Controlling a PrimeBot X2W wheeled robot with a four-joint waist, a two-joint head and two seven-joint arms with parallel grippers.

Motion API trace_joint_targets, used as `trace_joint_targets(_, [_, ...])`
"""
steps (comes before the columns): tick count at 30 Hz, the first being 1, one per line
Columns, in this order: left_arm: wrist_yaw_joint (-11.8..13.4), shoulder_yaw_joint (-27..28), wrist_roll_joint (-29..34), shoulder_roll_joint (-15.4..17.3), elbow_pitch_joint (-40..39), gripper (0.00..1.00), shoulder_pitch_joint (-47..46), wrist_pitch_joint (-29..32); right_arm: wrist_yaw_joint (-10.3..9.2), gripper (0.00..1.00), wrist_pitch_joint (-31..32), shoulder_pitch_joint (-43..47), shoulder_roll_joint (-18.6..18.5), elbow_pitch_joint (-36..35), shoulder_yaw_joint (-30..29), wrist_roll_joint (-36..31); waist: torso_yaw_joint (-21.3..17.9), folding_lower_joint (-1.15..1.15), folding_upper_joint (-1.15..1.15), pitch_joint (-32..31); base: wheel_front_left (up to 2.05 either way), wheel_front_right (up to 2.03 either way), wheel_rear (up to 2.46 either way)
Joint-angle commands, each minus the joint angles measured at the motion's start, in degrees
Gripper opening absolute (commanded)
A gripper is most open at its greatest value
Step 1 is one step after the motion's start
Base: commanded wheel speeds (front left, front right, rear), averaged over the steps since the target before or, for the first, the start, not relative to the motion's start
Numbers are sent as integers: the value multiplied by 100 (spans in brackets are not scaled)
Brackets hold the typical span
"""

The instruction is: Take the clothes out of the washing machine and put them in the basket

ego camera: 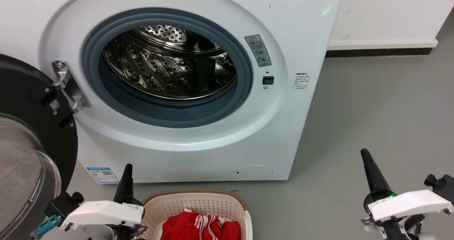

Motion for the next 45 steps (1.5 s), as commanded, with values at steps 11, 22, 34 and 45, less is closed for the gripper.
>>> trace_joint_targets(11, [-129,114,-788,4,9,0,-197,206,0,0,97,-198,-42,86,-94,864,33,0,0,-5,0,0,0])
trace_joint_targets(22, [-211,187,-1424,1,57,0,-239,366,0,0,186,-252,-40,194,-170,1535,66,0,0,-9,0,0,0])
trace_joint_targets(34, [-284,268,-2052,-2,104,0,-265,532,0,0,272,-294,-30,302,-255,2188,101,0,0,-14,0,0,0])
trace_joint_targets(45, [-372,336,-2674,-5,151,0,-310,691,-1,0,362,-339,-13,409,-342,2818,140,0,0,-20,0,0,0])
